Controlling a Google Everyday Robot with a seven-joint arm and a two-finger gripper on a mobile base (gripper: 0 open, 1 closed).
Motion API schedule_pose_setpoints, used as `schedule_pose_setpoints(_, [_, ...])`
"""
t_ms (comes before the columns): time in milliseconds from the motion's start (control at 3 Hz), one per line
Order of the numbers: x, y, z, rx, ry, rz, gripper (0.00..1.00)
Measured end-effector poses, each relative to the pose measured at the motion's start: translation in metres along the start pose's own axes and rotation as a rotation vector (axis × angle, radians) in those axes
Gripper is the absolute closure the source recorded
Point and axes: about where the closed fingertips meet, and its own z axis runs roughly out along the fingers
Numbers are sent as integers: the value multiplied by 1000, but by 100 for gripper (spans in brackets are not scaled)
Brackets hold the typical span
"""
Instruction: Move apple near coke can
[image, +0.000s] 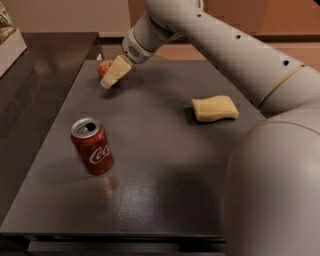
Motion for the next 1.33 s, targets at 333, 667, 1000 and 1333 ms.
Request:
schedule_pose_setpoints(333, [-6, 3, 19, 4, -9, 6, 0])
schedule_pose_setpoints(667, [-7, 4, 35, 10, -19, 19, 0])
schedule_pose_setpoints(1000, [-9, 3, 45, 8, -26, 33, 0])
schedule_pose_setpoints(1333, [-12, 0, 51, 9, -30, 43, 0])
